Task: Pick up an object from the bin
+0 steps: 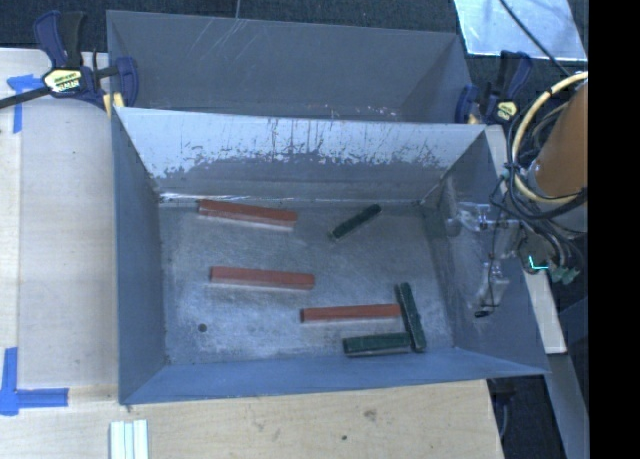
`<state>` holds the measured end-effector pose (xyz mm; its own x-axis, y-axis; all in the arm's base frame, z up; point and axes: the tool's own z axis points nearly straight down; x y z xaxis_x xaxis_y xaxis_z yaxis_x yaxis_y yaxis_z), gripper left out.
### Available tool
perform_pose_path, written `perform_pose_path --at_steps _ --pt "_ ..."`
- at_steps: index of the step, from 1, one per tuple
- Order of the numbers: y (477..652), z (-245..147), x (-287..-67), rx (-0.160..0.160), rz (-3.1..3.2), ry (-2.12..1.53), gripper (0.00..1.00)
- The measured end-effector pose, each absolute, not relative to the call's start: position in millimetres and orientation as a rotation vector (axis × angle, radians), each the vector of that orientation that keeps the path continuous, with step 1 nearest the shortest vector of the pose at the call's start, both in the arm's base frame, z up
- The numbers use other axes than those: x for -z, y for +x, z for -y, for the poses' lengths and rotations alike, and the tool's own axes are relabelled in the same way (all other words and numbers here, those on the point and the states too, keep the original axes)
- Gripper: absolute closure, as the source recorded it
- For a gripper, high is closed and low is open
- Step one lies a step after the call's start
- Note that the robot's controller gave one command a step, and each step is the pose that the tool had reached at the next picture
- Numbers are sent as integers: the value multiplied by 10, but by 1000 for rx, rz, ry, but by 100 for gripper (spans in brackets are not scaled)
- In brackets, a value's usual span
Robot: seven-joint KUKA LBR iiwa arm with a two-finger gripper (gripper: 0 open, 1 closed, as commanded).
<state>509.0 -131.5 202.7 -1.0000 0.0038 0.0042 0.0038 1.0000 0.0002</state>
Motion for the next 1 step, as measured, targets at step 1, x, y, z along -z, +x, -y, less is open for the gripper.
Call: perform_pose_path --at_steps 1 --pt "5109 1309 -2066 -2 3145 0 0"
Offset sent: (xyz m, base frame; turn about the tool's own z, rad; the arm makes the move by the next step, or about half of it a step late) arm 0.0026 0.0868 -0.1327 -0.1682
